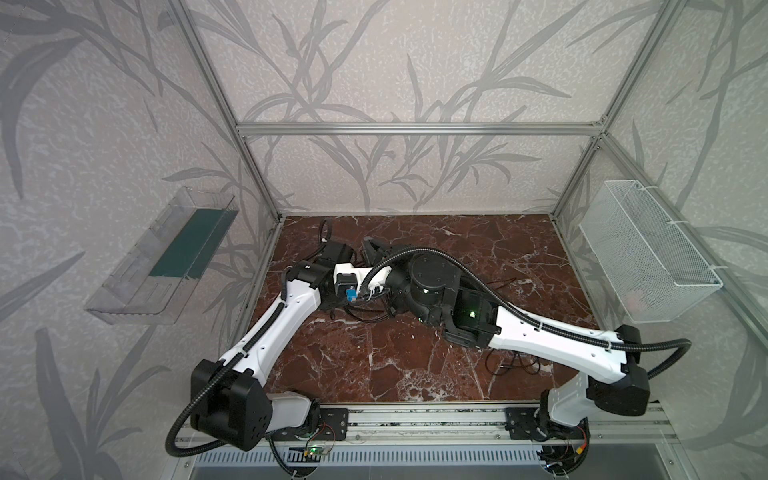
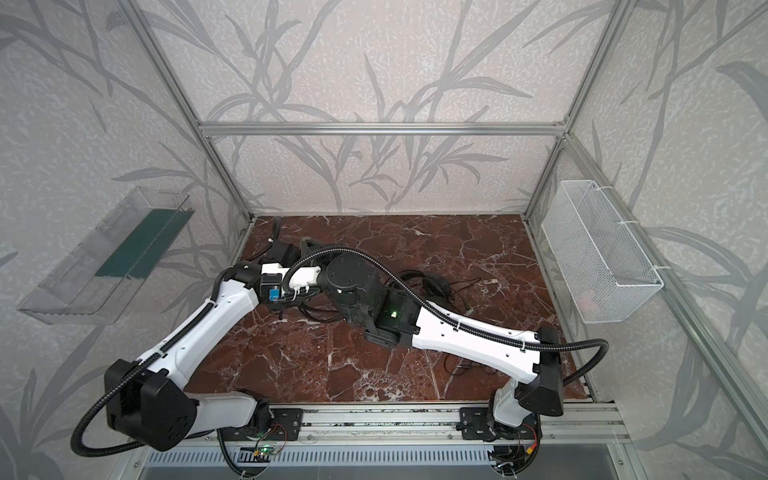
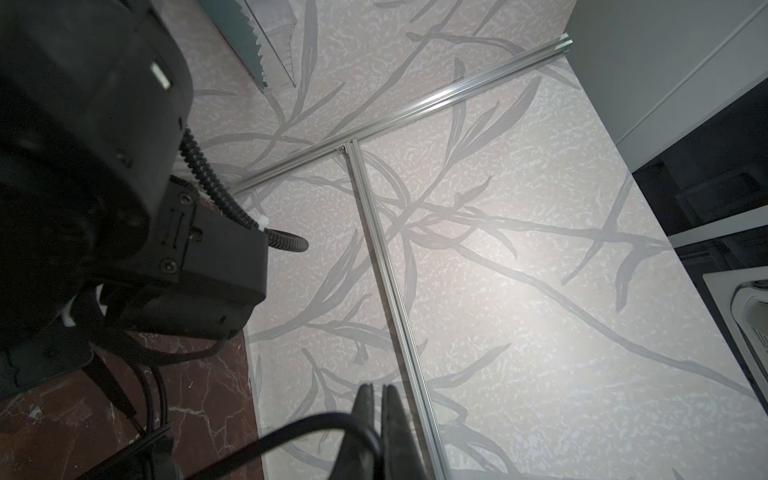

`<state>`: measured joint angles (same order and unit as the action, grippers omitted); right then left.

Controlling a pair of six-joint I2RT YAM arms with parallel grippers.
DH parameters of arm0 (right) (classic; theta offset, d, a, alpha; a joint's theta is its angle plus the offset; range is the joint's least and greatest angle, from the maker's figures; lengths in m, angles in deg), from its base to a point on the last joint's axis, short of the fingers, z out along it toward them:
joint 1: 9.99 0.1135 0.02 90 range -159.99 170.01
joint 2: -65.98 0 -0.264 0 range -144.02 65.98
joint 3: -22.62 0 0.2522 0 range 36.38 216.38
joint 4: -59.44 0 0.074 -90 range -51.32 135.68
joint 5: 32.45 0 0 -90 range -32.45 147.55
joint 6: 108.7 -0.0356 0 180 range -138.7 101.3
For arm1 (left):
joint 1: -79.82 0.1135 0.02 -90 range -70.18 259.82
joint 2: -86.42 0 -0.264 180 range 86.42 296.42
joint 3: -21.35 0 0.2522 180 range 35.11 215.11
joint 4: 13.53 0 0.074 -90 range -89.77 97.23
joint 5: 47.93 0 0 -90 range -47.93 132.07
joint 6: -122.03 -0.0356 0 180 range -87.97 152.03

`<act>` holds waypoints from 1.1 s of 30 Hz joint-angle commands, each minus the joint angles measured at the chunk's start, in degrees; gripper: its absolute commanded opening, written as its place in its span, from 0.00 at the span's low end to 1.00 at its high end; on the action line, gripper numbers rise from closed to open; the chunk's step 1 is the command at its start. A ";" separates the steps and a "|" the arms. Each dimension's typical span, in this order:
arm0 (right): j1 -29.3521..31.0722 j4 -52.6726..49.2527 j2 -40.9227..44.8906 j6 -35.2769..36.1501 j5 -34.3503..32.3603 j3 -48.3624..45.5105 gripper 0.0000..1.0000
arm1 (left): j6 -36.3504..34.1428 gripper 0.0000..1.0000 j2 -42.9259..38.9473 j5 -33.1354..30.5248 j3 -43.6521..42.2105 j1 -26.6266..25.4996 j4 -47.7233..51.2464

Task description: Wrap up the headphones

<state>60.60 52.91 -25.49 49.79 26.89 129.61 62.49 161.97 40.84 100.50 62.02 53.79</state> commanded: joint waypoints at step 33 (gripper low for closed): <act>-19.98 -8.44 -9.86 -25.50 19.04 22.81 0.00 | -3.65 0.00 -6.56 -0.40 -3.51 -7.53 -2.79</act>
<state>41.74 44.86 -33.31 25.42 44.31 147.53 60.20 157.80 39.61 97.50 56.25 51.58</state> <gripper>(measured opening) 0.057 0.061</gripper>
